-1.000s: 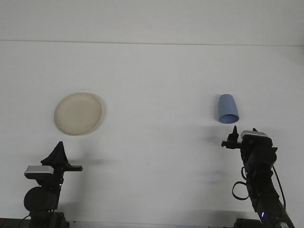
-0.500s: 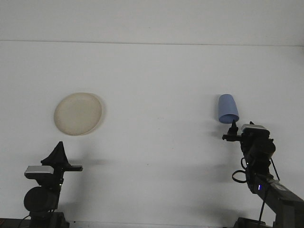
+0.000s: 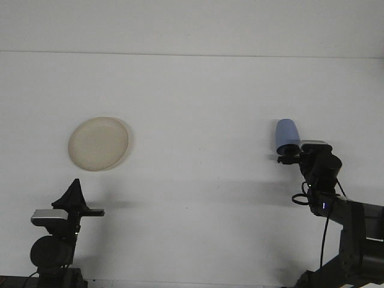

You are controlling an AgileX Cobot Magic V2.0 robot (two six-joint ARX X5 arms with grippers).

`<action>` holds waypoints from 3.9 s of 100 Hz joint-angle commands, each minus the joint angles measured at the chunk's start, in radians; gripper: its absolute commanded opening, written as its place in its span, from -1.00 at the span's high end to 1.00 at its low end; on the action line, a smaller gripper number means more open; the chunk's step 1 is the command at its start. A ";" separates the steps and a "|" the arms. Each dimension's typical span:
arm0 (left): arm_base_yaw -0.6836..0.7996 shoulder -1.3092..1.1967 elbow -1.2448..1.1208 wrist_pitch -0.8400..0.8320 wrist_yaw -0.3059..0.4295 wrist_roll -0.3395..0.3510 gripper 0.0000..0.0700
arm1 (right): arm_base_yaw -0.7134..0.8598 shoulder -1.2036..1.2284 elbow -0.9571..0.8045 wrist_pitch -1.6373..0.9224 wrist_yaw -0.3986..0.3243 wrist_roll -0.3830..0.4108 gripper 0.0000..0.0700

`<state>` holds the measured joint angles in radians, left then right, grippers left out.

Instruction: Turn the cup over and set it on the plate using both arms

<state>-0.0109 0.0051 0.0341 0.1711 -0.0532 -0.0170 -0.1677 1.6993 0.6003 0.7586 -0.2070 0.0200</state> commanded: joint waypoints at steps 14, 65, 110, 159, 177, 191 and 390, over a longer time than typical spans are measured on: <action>-0.001 -0.002 -0.019 0.010 0.002 -0.002 0.97 | -0.002 0.040 0.035 0.014 -0.008 -0.049 0.57; -0.001 -0.002 -0.019 0.010 0.002 -0.002 0.97 | 0.006 -0.074 0.034 -0.048 -0.029 -0.017 1.00; -0.001 -0.002 -0.019 0.010 0.002 -0.002 0.97 | 0.086 -0.629 0.035 -0.627 0.058 0.039 1.00; -0.001 -0.002 -0.019 0.010 0.002 -0.002 0.97 | 0.320 -0.935 0.349 -1.482 0.143 0.159 1.00; -0.001 -0.002 -0.019 0.010 0.002 -0.002 0.97 | 0.421 -0.876 0.536 -1.643 0.177 0.235 1.00; -0.001 -0.002 -0.019 0.010 0.002 -0.002 0.97 | 0.499 -0.759 0.690 -1.805 0.178 0.245 1.00; -0.001 -0.002 -0.019 0.010 0.002 -0.002 0.97 | 0.947 0.152 1.130 -2.115 0.170 0.113 -0.33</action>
<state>-0.0109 0.0051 0.0341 0.1715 -0.0528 -0.0170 0.7708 1.8278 1.6760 -1.3350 -0.0341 0.1352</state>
